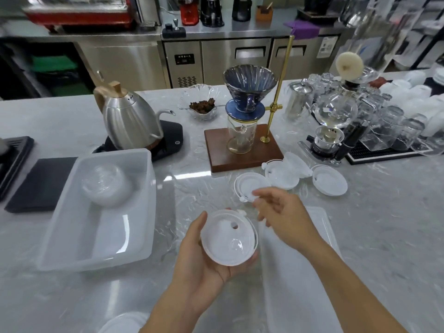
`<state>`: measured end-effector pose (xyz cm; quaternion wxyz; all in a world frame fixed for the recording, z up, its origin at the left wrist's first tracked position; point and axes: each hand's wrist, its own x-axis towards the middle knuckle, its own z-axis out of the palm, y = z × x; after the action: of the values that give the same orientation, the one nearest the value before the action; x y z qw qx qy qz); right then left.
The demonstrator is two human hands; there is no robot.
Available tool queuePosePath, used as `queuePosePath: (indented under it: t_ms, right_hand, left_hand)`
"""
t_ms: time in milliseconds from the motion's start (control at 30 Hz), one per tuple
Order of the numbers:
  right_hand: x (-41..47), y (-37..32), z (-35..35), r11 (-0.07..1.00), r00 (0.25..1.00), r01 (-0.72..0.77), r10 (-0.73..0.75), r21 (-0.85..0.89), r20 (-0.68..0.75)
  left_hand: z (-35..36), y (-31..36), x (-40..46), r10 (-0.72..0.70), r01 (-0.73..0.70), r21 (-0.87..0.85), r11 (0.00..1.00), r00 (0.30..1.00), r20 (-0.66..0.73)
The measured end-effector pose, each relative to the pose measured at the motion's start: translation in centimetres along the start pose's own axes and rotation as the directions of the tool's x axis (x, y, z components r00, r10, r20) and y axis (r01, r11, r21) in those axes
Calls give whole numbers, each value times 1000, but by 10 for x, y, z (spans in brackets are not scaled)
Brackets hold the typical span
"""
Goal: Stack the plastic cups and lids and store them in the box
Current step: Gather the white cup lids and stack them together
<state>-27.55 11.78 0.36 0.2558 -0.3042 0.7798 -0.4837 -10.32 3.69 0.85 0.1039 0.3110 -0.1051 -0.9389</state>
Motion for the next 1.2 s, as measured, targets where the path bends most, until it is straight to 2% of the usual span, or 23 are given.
queuePosePath:
  t_ms: [67,133,200,300,400,500,600,667,733,833,933,1000,1100,1200]
  right_hand:
    - [21,10,4,968,996,25,-46,-249,-77]
    - [39,21,13,864,995,38,-81,-502,-64]
    - [52,26,23,738,995,51,-94,-673,-27]
    - [60,29,33,641,995,71,-100,-764,8]
    - [58,33,35,649,988,96,-156,-754,-8]
    - [51,26,31,775,976,117,-207,-622,-75]
    - [32,1,22,950,967,104,-166,-295,-192]
    - [17,-15,16,994,972,84,-98,-70,-212]
    - [1,-27,11,989,986,58,-36,137,-163]
    - [-18,-39,9,934,998,-8,31,356,-59]
    - [-34,-49,11,873,996,-83,84,480,20]
    - [-43,-53,17,852,991,-130,91,507,101]
    - [-53,-56,28,830,975,-188,91,525,205]
    - [-58,-56,36,809,962,-227,99,543,255]
  left_hand:
    - [-4,6,-4,4,-4,-48,999,1000,6]
    - [-9,11,-8,9,-7,-92,996,1000,22]
    - [-16,17,-11,9,-1,-149,989,998,55]
    - [-23,20,-15,30,-16,-203,979,997,67]
    - [-26,23,-21,67,-53,-221,974,996,57]
    - [-22,26,-28,78,-65,-238,969,996,47]
    - [-22,27,-30,96,-81,-258,963,994,45]
    - [-23,26,-30,123,-105,-260,960,991,54]
    - [-23,24,-29,171,-159,-218,963,984,38]
    - [-24,21,-27,252,-246,-138,959,967,25]
    - [-27,18,-26,350,-346,-63,936,934,74]
    - [-26,14,-27,412,-421,88,903,905,108]
    - [-26,8,-27,482,-519,363,774,854,194]
    - [-31,3,-30,508,-586,590,555,801,318]
